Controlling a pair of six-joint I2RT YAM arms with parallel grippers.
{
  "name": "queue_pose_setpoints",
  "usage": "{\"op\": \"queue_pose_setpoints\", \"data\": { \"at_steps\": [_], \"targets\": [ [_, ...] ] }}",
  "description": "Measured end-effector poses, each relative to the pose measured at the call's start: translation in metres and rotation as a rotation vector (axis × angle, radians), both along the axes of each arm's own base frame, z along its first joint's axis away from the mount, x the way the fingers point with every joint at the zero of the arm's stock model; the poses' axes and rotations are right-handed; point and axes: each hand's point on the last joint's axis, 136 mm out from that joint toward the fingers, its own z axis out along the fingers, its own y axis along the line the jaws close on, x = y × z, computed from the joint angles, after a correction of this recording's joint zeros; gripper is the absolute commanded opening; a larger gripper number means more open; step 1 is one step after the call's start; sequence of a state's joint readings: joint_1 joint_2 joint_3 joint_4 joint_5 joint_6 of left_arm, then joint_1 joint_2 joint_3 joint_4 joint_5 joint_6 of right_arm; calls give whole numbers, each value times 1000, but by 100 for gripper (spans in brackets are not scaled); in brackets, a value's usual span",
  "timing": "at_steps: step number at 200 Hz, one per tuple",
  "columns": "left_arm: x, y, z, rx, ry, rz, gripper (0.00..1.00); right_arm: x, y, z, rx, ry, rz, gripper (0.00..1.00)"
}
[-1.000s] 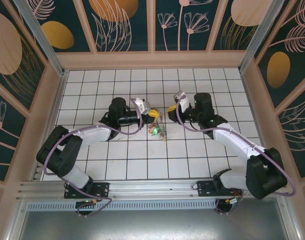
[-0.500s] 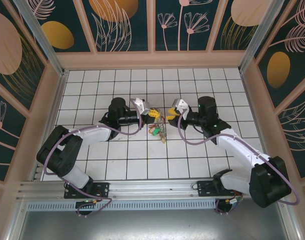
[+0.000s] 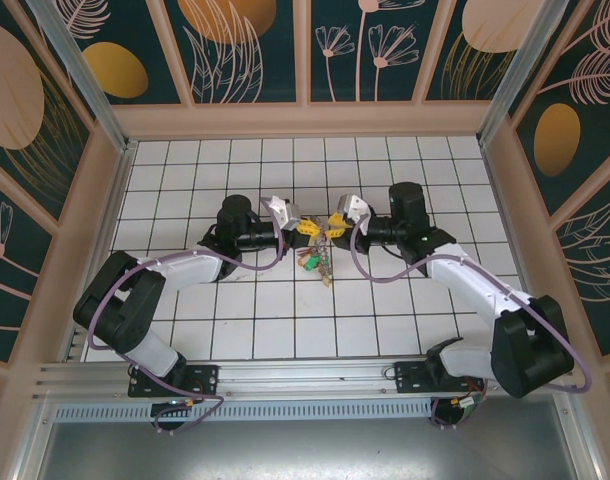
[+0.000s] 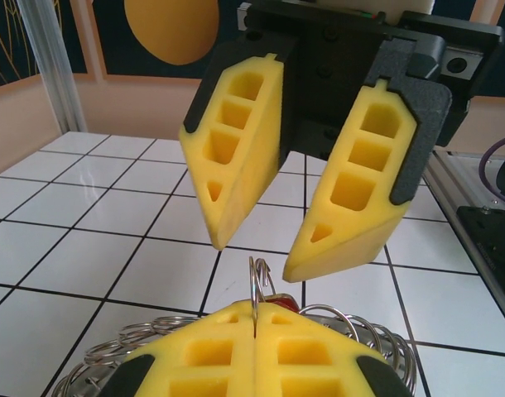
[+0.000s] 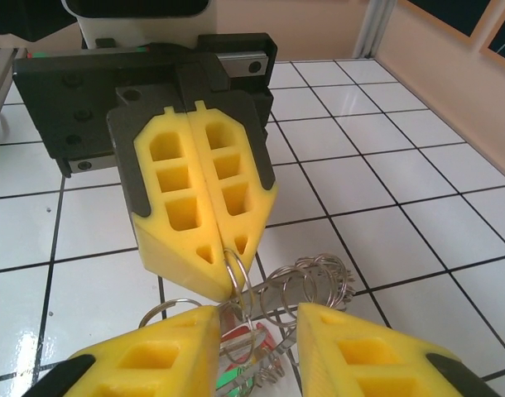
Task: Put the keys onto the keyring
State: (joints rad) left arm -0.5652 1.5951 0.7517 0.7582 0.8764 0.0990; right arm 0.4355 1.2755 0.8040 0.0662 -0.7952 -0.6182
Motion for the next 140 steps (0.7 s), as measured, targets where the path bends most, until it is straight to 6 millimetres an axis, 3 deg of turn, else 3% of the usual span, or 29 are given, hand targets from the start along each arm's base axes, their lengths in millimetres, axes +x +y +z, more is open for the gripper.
{"op": "queue_pose_setpoints", "data": {
  "at_steps": [119,140],
  "targets": [
    [-1,-1,-4,5,11,-10,0,1,7,-8,-17,30,54,20],
    [-1,-1,-5,7,14,-9,0,1,7,-9,-20,30,59,12]
  ]
}}
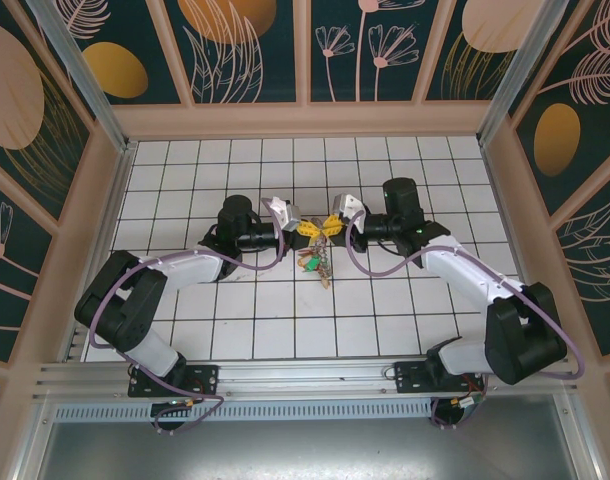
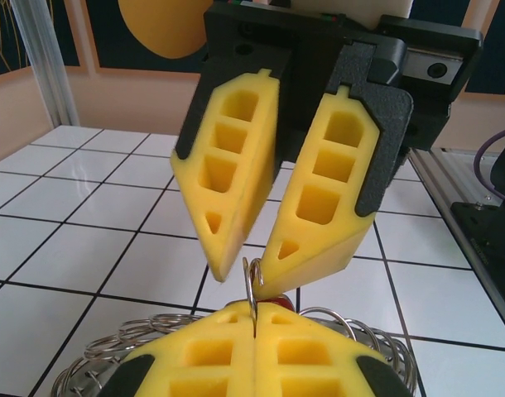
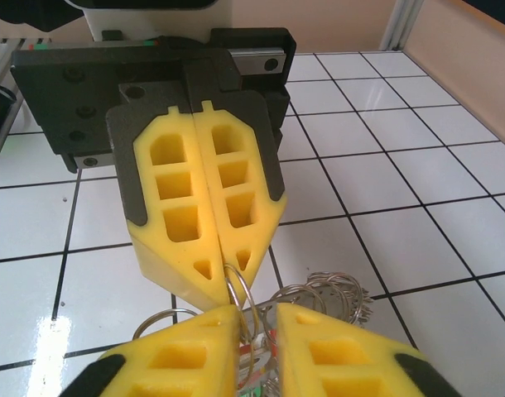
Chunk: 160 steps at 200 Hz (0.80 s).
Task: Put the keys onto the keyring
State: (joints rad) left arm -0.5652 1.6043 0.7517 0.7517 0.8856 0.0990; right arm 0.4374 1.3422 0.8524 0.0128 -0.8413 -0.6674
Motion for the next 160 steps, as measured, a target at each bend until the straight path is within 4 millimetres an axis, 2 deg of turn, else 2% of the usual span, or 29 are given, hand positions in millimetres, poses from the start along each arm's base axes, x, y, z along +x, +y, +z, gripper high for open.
{"op": "queue_pose_setpoints", "data": {
  "at_steps": [27,55,70,99,142,160],
  "targets": [
    [2,1,-1,2,2,6,0,-2,1,0,-5,8,9,0],
    [2,1,-2,5,3,6,0,-2,0,0,-12,16,11,0],
    [2,0,-3,21,-1,2,12,-2,0,-1,-26,30,11,0],
    [7,-2,-4,75,-16,-8,22,0,3,-2,-69,52,8,0],
    [14,-3,-9,178,-48,-23,21,6,4,-6,-148,74,-23,0],
    [14,-3,-12,217,-53,-35,18,5,4,-9,-170,83,-31,0]
  ]
}}
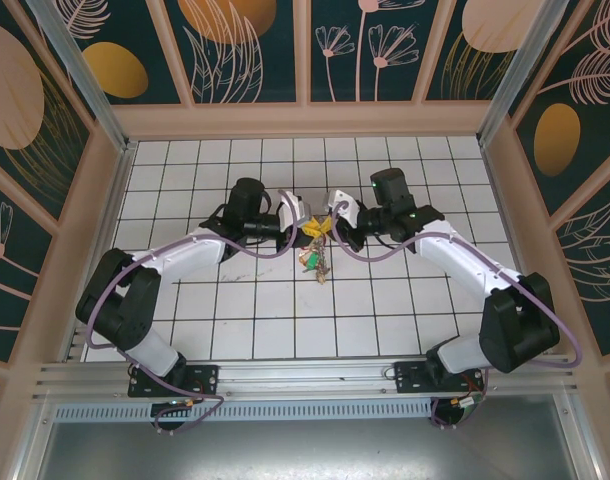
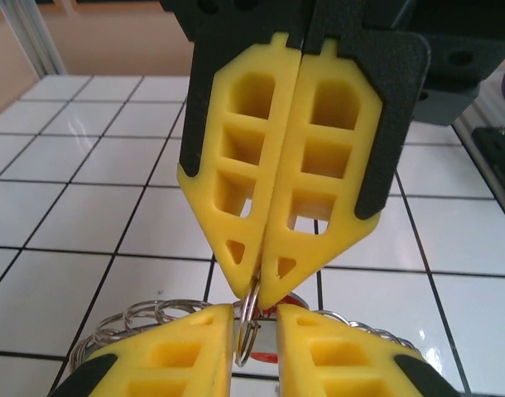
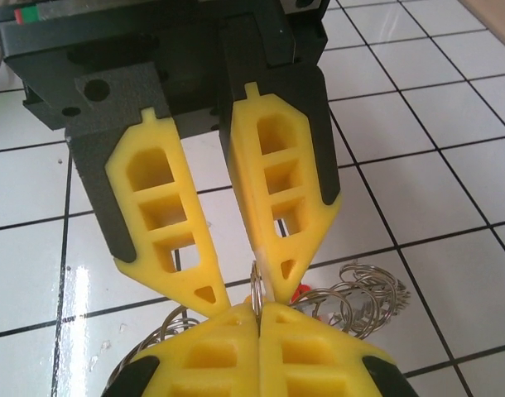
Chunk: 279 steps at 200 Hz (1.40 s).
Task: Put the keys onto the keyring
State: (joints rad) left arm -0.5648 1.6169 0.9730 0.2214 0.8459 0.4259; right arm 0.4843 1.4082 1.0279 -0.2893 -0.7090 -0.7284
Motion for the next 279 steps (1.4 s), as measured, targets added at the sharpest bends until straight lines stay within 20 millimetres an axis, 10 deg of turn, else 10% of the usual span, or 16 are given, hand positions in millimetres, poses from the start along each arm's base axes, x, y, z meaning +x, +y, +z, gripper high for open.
{"op": "queue_pose_setpoints", "data": {
  "at_steps": [56,185,279],
  "targets": [
    [-2,2,-6,60,-5,-14,0,-1,3,-4,-61,28,-7,0],
    [-16,-3,7,-117,42,-24,0,-11,-4,5,105,29,44,15],
    [-18,-5,20,-171,43,-43,0,-14,-10,15,181,30,78,2]
  ]
}}
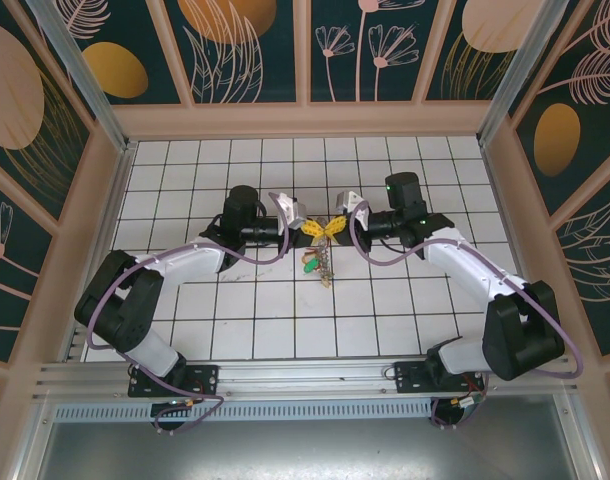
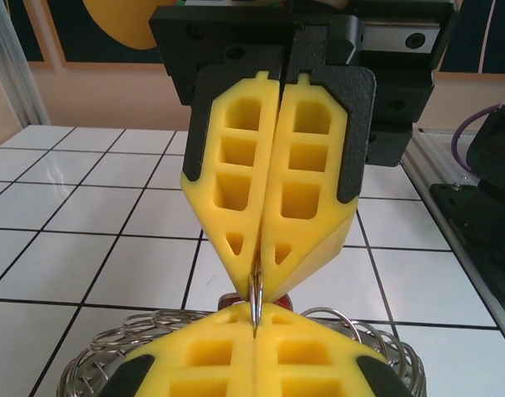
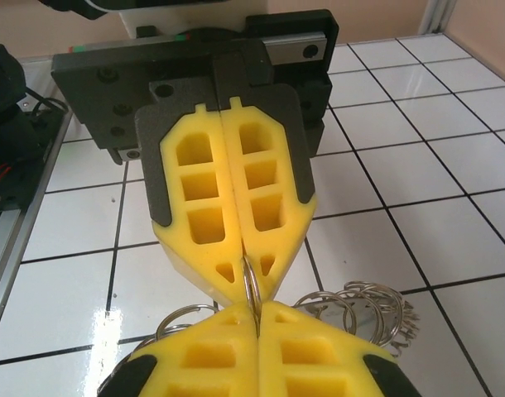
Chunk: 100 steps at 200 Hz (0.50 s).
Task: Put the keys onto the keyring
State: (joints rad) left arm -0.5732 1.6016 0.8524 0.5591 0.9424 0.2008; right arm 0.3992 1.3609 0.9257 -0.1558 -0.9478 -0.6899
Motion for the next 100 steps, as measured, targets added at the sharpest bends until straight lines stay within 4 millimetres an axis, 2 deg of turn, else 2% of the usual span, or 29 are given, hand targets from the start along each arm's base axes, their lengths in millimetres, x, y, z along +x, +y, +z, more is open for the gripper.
{"op": "queue_pose_setpoints", "data": {
  "at_steps": [30,42,100],
  "targets": [
    [0,0,2,-7,0,0,0,0,0,2,9,4,0,0],
    [0,1,-1,3,-2,1,8,1,0,1,6,4,-3,0],
    [14,-2,0,140,-58,-1,21,12,3,2,-86,-12,-55,0]
  ]
}}
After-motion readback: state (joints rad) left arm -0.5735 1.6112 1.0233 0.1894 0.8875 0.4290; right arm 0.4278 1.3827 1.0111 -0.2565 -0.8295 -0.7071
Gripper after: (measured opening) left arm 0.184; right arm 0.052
